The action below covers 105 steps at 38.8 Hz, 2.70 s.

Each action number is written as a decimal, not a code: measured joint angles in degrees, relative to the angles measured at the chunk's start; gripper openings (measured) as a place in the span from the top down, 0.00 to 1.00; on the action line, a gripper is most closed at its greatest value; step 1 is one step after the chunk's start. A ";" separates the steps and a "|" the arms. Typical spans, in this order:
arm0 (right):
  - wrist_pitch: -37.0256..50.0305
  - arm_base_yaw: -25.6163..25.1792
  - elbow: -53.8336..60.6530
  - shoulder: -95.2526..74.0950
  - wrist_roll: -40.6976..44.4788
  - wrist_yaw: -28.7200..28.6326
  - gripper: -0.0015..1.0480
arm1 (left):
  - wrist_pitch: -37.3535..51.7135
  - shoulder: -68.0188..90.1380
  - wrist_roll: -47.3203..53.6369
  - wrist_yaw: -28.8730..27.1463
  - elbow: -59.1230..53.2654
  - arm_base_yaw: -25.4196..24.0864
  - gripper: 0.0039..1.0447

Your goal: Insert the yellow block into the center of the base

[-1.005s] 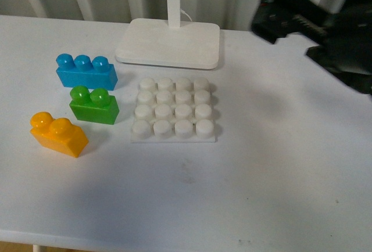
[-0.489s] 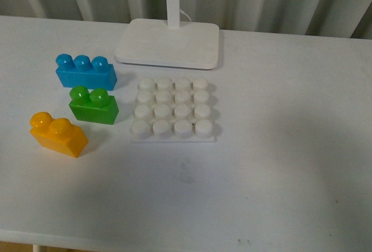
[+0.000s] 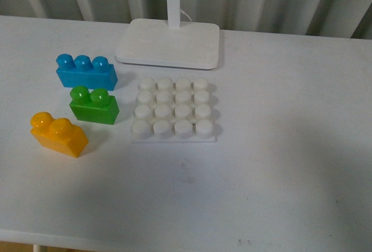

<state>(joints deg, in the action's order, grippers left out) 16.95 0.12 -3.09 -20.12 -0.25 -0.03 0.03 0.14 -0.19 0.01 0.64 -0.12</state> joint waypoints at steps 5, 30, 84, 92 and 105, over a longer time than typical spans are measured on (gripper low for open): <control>-2.01 0.00 0.94 2.82 0.00 0.04 0.99 | 0.00 0.00 0.00 0.00 0.00 0.00 0.06; -16.74 0.00 2.73 19.80 0.07 0.00 0.99 | 0.00 -0.02 0.00 0.00 0.00 0.00 0.06; -16.85 0.00 2.73 19.87 0.11 0.00 0.09 | 42.49 82.97 -7.23 5.29 9.42 5.53 0.06; -16.85 0.00 2.73 19.87 0.11 0.00 0.09 | 46.90 89.66 -1.25 7.26 11.67 5.27 0.06; -16.85 0.00 2.73 19.87 0.11 0.00 0.09 | 49.13 94.99 7.87 10.10 13.53 5.77 0.06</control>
<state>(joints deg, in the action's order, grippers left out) 0.10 0.12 -0.36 -0.25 -0.14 -0.03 49.17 95.13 7.68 10.11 14.17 5.65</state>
